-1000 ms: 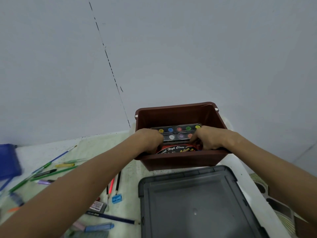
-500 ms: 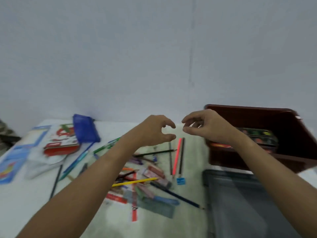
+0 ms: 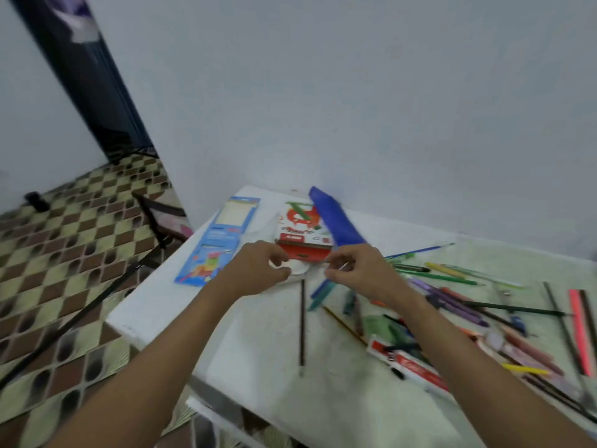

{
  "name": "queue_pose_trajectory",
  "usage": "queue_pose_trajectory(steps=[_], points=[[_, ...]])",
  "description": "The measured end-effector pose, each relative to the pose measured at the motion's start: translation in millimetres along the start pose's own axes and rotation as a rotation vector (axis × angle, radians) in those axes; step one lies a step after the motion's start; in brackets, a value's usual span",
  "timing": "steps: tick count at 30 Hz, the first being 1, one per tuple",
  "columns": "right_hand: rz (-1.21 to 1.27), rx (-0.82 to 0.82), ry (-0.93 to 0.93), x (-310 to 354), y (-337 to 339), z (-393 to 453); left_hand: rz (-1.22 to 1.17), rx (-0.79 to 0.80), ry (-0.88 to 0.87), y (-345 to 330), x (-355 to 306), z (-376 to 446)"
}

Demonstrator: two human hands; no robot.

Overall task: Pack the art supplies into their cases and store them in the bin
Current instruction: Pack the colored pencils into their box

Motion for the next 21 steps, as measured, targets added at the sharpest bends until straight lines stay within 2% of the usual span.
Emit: queue_pose_trajectory(steps=[3, 7, 11, 15, 21], points=[[-0.016, 0.006, -0.055, 2, -45, 8, 0.024, -0.009, 0.17, 10, 64, 1], [-0.033, -0.019, -0.151, -4, -73, 11, 0.017, -0.034, 0.301, 5, 109, 2], [-0.136, -0.057, -0.131, 0, -86, 11, -0.051, 0.016, 0.28, -20, 107, -1], [-0.269, -0.091, -0.089, 0, -90, 12, 0.006, 0.055, 0.244, -44, 98, -2], [-0.279, -0.135, -0.108, -7, -82, 10, -0.023, 0.191, 0.149, -36, 94, 3]])
Point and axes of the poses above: each hand's wrist, its own z-axis towards the middle knuckle, its own y-axis out of the back of the hand, x = y × z, the point moved 8 cm from there along z, towards the middle knuckle, and after that the axes turned 10 degrees about -x, right-handed, at the moved point
